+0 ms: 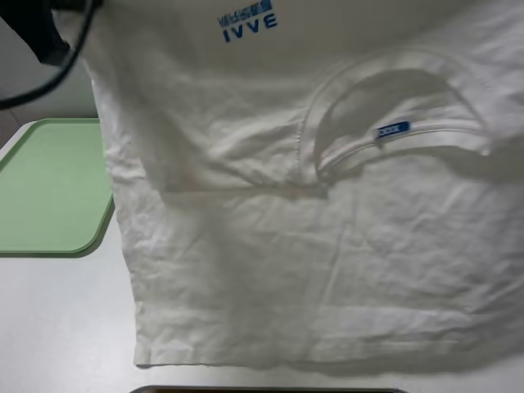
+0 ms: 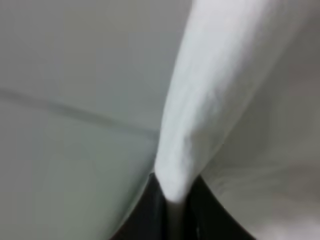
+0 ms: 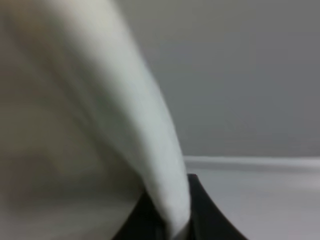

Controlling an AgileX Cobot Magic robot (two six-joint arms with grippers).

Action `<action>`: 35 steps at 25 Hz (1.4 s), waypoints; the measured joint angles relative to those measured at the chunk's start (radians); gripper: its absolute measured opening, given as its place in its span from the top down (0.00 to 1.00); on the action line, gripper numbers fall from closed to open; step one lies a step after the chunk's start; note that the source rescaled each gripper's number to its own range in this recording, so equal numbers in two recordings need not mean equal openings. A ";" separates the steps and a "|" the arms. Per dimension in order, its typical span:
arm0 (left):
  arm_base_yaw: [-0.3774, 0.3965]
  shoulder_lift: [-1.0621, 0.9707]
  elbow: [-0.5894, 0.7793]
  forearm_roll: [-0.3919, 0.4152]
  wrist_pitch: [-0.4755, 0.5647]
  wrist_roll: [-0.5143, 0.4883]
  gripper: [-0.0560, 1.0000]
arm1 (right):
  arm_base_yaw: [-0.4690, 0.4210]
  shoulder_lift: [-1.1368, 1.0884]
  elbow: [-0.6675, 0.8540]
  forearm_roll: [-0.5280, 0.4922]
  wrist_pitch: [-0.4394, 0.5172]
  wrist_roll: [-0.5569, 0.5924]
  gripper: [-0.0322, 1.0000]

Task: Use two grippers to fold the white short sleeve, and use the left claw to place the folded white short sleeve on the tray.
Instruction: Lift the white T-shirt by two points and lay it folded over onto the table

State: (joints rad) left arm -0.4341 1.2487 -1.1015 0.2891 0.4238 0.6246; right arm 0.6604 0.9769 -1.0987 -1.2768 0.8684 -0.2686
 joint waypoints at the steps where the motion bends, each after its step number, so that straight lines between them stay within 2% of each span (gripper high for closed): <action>1: 0.021 0.030 0.002 0.000 -0.001 -0.005 0.95 | -0.033 0.050 0.000 0.001 -0.017 0.014 0.97; 3: 0.057 0.102 0.004 0.000 -0.016 -0.008 0.95 | -0.107 0.160 0.000 0.008 -0.059 0.047 0.97; 4: 0.066 0.131 0.004 -0.002 -0.029 -0.008 0.95 | -0.180 0.278 0.000 0.014 -0.096 0.084 0.97; 7: 0.072 0.225 0.004 0.006 -0.071 0.003 0.95 | -0.255 0.418 0.000 0.014 -0.141 0.147 0.97; 11: 0.076 0.322 0.005 0.034 -0.112 0.045 0.95 | -0.311 0.551 0.000 0.006 -0.219 0.217 0.97; 15: 0.076 0.363 0.005 0.098 -0.152 0.054 0.95 | -0.367 0.643 -0.001 0.002 -0.287 0.261 0.97; 21: 0.076 0.363 0.005 0.122 -0.166 0.056 0.95 | -0.400 0.684 -0.002 0.028 -0.319 0.259 0.97; 23: 0.076 0.363 0.005 0.124 -0.158 0.070 0.95 | -0.401 0.684 -0.002 0.082 -0.334 0.166 0.97; 25: 0.076 0.363 0.005 0.125 -0.127 0.126 0.95 | -0.401 0.684 -0.003 0.196 -0.344 -0.006 0.97; 26: 0.076 0.363 0.005 0.120 -0.098 0.164 0.95 | -0.401 0.684 -0.002 0.290 -0.344 -0.137 0.97; 28: 0.076 0.363 0.011 0.103 -0.055 0.248 0.95 | -0.401 0.684 0.009 0.434 -0.335 -0.318 0.97; 31: 0.076 0.363 0.040 0.050 -0.002 0.384 0.95 | -0.401 0.684 0.048 0.563 -0.308 -0.517 0.97; 35: 0.076 0.363 0.095 -0.048 0.055 0.585 0.95 | -0.401 0.684 0.102 0.598 -0.290 -0.619 0.97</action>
State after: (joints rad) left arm -0.3581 1.6114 -1.0069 0.2409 0.4786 1.2091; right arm 0.2591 1.6610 -0.9967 -0.6784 0.5781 -0.8879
